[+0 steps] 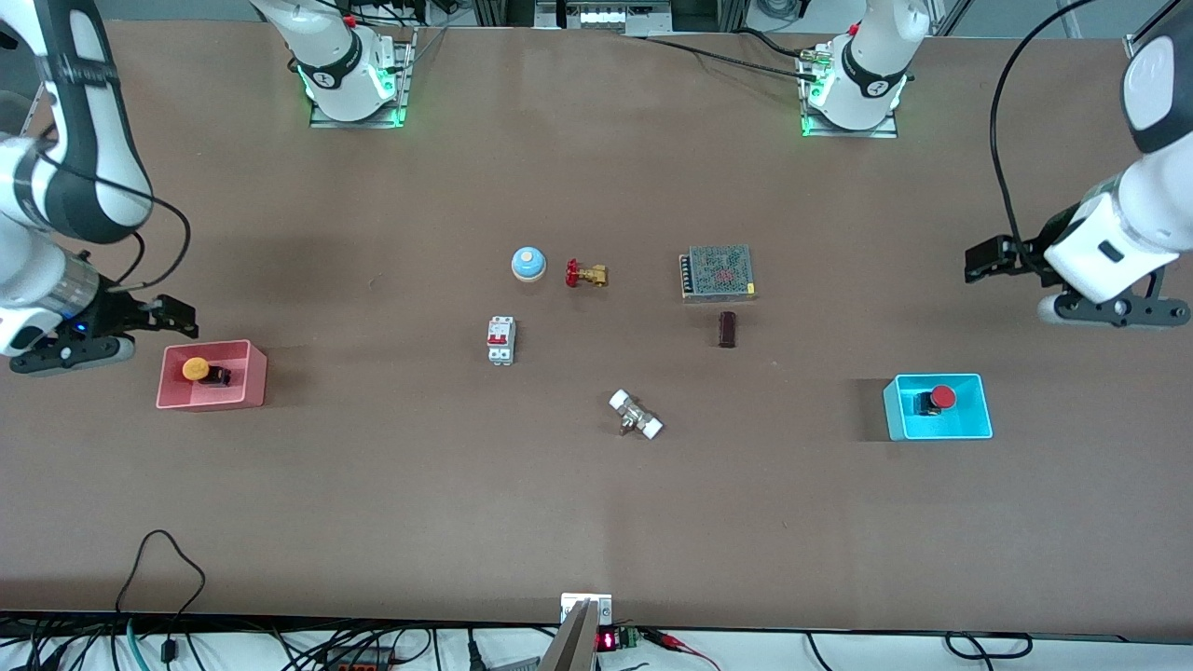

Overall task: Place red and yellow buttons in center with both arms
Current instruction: 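Move the right gripper to the pink box while the left gripper reaches the cyan box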

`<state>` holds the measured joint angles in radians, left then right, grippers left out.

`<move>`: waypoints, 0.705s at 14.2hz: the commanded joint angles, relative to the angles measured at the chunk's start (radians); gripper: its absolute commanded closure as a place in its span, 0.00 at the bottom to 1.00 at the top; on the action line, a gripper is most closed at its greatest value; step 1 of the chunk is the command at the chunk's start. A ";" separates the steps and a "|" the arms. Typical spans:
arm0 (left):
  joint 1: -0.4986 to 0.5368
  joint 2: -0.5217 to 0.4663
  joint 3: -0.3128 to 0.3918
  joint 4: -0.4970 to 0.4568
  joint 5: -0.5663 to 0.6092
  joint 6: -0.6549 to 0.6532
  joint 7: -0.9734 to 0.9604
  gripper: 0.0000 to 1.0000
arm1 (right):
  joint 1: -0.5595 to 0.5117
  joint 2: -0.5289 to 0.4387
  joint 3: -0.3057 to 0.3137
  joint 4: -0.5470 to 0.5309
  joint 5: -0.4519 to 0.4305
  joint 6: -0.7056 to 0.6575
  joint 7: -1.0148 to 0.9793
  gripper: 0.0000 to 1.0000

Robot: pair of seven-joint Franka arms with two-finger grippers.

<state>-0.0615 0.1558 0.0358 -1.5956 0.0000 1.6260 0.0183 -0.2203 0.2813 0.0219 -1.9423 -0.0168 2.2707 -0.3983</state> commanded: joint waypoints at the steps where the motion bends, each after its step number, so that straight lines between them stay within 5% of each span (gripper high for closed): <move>1: -0.004 0.089 0.007 0.109 0.017 -0.021 0.000 0.00 | -0.037 0.054 0.010 -0.012 -0.009 0.084 -0.048 0.00; 4: 0.020 0.172 0.012 0.114 0.015 0.008 -0.006 0.00 | -0.040 0.107 0.010 -0.010 -0.009 0.147 -0.051 0.00; 10: 0.077 0.375 0.013 0.098 0.017 0.323 -0.014 0.00 | -0.040 0.168 0.010 -0.010 -0.008 0.220 -0.070 0.00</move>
<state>0.0039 0.4707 0.0533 -1.5307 0.0005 1.9039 0.0158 -0.2497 0.4387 0.0225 -1.9515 -0.0169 2.4691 -0.4509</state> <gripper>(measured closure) 0.000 0.000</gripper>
